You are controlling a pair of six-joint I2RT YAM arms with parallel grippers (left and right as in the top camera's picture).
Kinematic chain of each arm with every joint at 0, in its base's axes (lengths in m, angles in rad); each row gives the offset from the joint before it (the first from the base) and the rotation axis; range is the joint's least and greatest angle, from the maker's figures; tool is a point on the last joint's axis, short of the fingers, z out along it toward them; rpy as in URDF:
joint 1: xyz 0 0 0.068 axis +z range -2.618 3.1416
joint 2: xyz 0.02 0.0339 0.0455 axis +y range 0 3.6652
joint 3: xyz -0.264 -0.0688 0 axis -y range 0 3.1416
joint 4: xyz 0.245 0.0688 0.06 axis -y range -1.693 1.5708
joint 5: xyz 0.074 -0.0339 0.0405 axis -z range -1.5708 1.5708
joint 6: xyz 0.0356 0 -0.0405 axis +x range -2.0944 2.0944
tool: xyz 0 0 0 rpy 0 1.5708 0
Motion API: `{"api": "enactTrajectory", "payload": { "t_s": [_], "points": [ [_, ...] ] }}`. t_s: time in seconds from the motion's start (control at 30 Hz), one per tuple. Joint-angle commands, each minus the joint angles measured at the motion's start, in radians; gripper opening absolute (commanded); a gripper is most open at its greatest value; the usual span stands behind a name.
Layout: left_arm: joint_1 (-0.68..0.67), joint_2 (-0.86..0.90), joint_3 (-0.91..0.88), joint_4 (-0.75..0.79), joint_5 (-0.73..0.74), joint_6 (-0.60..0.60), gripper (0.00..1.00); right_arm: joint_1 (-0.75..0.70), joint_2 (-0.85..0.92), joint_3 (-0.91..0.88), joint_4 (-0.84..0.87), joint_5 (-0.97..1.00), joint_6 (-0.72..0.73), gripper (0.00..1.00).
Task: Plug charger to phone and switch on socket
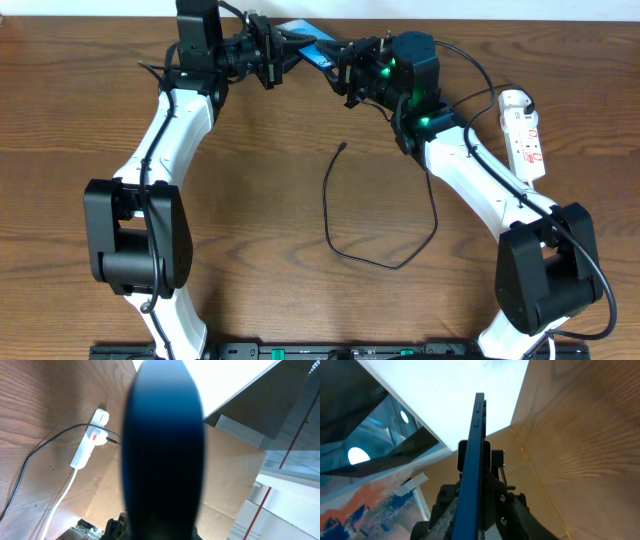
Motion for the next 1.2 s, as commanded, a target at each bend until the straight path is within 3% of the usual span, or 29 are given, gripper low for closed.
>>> {"api": "enactTrajectory", "payload": {
  "t_s": [0.0, 0.5, 0.73, 1.17],
  "points": [
    [0.003, -0.024, 0.019, 0.01, 0.013, 0.033, 0.08, -0.003, -0.005, 0.011, 0.005, -0.009, -0.026, 0.25],
    [0.005, -0.024, 0.018, 0.01, 0.013, 0.194, 0.07, -0.028, -0.005, 0.011, -0.044, -0.009, -0.148, 0.43],
    [0.02, -0.024, 0.017, -0.008, 0.017, 0.35, 0.08, -0.059, -0.005, 0.011, -0.08, -0.013, -0.34, 0.45],
    [0.074, -0.024, 0.016, -0.173, 0.034, 0.545, 0.07, -0.092, -0.005, 0.011, -0.319, -0.013, -0.714, 0.51]
  ]
}}
